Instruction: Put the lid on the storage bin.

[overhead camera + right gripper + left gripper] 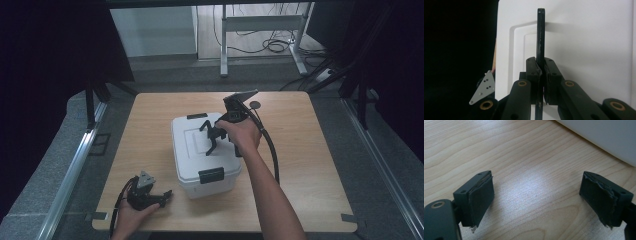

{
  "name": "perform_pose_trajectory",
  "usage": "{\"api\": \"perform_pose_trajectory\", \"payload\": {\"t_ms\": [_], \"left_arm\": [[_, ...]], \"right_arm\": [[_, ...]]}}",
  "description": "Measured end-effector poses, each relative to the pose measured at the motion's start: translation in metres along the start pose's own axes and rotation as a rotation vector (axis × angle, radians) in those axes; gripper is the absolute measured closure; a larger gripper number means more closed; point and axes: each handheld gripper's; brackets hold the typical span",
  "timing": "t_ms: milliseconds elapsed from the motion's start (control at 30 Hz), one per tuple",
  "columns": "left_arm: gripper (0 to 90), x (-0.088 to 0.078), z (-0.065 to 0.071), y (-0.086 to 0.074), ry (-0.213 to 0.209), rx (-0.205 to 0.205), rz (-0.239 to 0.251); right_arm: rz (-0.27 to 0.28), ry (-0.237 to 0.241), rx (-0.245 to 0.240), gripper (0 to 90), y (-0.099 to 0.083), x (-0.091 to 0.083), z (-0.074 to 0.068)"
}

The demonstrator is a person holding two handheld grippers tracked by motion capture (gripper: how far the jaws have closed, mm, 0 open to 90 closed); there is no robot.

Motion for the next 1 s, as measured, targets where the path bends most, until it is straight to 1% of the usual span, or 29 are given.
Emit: {"api": "perform_pose_trajectory", "payload": {"t_ms": [167,333,733,900,1000], "left_arm": [[12.1,0.0,0.0,0.0,-0.001,0.001,0.0],[12.1,0.0,0.0,0.0,-0.001,0.001,0.0],[12.1,0.0,0.0,0.0,-0.002,0.0,0.0],[11.9,0.0,0.0,0.0,-0.003,0.002,-0.002],[11.9,0.0,0.0,0.0,-0.003,0.002,-0.002]], "right_arm": [[0.005,0.024,0.002,83.5,-0.001,0.0,0.003],[0.006,0.026,-0.009,83.5,-0.002,0.0,0.004],[0.006,0.017,-0.007,83.3,-0.003,-0.001,0.001],[0.006,0.011,0.0,83.0,-0.005,-0.001,-0.004],[0.007,-0.002,-0.018,82.6,-0.007,-0.001,-0.007]]}}
Point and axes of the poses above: each handheld gripper's, and its own axes: x roughly forward along the jaws, y roughly out of its top, z roughly to its right, and after that the axes turned 11 degrees about z, right-handed
